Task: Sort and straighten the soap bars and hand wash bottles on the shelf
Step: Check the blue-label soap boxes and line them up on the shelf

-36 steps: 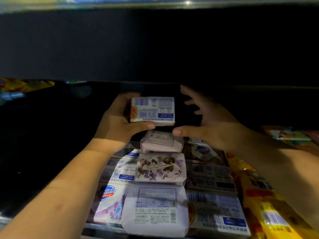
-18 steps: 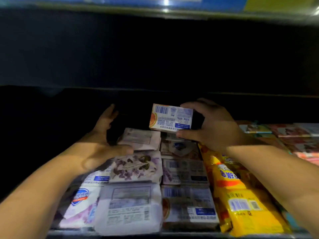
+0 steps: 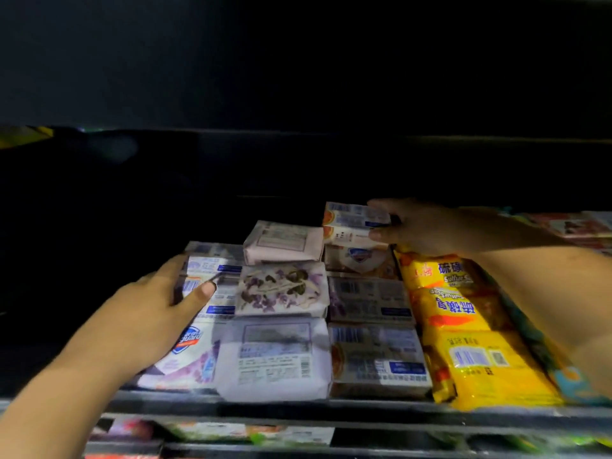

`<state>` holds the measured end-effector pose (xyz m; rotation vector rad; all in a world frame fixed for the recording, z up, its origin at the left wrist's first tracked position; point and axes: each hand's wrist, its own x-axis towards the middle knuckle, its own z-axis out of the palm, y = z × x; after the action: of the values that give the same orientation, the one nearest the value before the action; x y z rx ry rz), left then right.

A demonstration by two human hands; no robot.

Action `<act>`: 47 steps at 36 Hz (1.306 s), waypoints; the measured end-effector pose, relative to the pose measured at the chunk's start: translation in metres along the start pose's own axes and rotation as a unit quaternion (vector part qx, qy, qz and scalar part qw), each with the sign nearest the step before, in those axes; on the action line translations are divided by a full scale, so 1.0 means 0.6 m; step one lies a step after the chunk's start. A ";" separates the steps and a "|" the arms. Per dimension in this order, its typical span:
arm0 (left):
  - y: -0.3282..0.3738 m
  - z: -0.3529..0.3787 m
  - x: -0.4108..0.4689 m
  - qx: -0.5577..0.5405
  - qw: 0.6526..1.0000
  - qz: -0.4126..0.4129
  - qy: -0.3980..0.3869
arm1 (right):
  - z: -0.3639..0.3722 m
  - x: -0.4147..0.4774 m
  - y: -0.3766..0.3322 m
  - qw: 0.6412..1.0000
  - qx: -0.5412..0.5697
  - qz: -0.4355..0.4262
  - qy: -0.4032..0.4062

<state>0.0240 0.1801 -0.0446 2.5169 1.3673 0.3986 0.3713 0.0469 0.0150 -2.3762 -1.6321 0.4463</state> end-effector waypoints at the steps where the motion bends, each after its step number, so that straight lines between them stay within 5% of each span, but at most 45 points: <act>1: 0.005 -0.003 -0.005 0.009 1.000 0.007 0.009 | 0.000 0.000 -0.004 1.000 -0.002 0.006 -0.007; 12: 0.010 -0.002 -0.041 -0.096 0.994 0.007 0.060 | 0.016 -0.046 -0.127 0.987 -0.047 -0.040 0.148; 16: -0.006 0.012 -0.035 -0.217 0.972 -0.091 0.022 | 0.045 -0.043 -0.208 0.984 -0.060 -0.124 0.110; 21: -0.016 0.017 -0.024 -0.146 0.985 -0.096 -0.012 | 0.075 -0.004 -0.282 0.979 -0.118 -0.165 0.032; 24: 0.011 -0.009 -0.036 -0.034 0.996 -0.055 -0.063 | 0.083 0.012 -0.306 0.980 -0.138 -0.144 -0.002; 29: 0.018 -0.018 -0.033 -0.013 0.989 -0.091 -0.114 | 0.094 0.018 -0.302 0.990 -0.123 -0.060 -0.041; 43: 0.020 -0.033 -0.037 -0.072 0.983 -0.098 -0.138 | 0.066 -0.014 -0.315 0.998 -0.031 -0.028 -0.040; 47: 0.011 -0.030 -0.040 -0.038 0.986 -0.063 -0.147 | 0.066 0.002 -0.346 0.993 -0.086 -0.038 -0.070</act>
<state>0.0105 0.1580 -0.0282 2.3012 1.3554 0.0506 0.1771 0.1227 0.0511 -2.4425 -1.8876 0.4843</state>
